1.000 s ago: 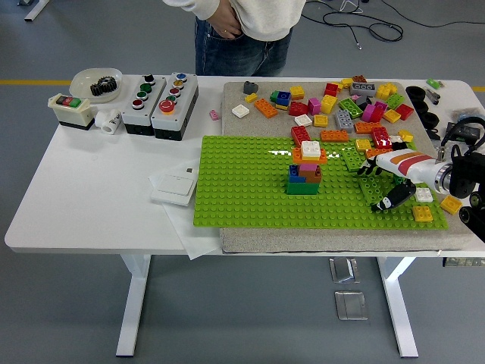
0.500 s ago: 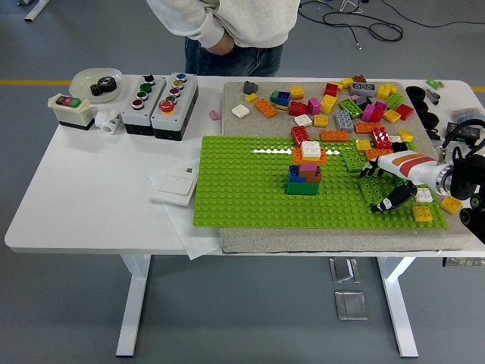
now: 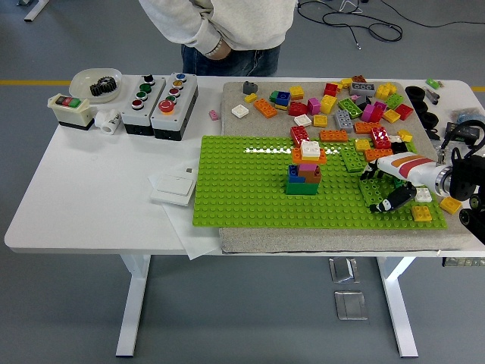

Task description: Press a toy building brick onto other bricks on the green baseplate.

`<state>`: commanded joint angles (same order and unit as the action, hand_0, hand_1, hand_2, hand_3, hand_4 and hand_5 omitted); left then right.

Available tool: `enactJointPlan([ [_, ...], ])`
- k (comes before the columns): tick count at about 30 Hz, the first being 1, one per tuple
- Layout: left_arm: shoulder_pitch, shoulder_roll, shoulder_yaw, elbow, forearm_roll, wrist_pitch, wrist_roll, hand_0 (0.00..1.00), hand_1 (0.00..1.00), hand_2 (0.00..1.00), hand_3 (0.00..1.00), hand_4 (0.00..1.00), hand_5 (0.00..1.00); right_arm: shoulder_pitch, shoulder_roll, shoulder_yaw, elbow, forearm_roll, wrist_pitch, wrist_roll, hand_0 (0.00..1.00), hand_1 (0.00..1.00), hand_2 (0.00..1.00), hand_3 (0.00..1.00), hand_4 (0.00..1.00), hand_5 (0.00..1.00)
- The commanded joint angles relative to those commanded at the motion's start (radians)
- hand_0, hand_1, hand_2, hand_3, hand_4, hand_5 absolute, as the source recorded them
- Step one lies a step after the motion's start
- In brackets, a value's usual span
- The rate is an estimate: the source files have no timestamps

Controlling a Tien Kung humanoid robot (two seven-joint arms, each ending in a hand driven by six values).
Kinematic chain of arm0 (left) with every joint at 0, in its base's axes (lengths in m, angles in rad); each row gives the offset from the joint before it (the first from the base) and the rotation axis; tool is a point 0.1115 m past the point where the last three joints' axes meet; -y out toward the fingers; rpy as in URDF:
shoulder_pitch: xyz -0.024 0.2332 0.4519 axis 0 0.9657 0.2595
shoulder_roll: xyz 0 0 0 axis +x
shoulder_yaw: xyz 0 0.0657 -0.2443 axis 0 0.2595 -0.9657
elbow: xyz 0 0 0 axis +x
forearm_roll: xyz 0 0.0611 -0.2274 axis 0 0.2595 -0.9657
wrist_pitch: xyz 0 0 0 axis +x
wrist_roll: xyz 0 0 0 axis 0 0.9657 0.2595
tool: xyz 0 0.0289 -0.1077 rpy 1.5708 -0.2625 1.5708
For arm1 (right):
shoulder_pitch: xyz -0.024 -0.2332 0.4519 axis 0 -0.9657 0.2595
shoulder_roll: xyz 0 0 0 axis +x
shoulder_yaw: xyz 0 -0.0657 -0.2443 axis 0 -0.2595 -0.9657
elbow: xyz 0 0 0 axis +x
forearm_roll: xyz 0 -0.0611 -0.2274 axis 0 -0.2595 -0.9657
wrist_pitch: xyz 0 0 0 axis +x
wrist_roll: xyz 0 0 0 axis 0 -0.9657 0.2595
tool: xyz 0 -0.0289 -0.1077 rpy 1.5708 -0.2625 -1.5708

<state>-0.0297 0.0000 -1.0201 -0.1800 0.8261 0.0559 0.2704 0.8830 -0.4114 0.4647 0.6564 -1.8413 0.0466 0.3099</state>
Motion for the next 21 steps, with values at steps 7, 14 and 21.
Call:
enactJointPlan([
  [7, -0.004, 0.000, 0.002, 0.000, -0.003, 0.000, -0.001, 0.880, 0.845, 0.838, 0.642, 0.719, 0.646, 0.005, 0.000, 0.000, -0.002, 0.006, -0.005, 0.001, 0.740, 0.668, 0.715, 0.613, 0.784, 0.331],
  [14, -0.007, 0.000, 0.009, 0.000, -0.014, 0.000, -0.002, 0.880, 0.843, 0.837, 0.640, 0.719, 0.647, 0.005, 0.000, 0.001, -0.005, 0.007, -0.010, 0.001, 0.729, 0.660, 0.683, 0.584, 0.769, 0.335],
  [21, -0.008, 0.000, 0.009, 0.000, -0.018, 0.000, -0.003, 0.880, 0.843, 0.839, 0.642, 0.718, 0.645, 0.003, -0.011, 0.006, 0.009, 0.012, -0.017, 0.004, 0.712, 0.642, 0.650, 0.543, 0.753, 0.329],
])
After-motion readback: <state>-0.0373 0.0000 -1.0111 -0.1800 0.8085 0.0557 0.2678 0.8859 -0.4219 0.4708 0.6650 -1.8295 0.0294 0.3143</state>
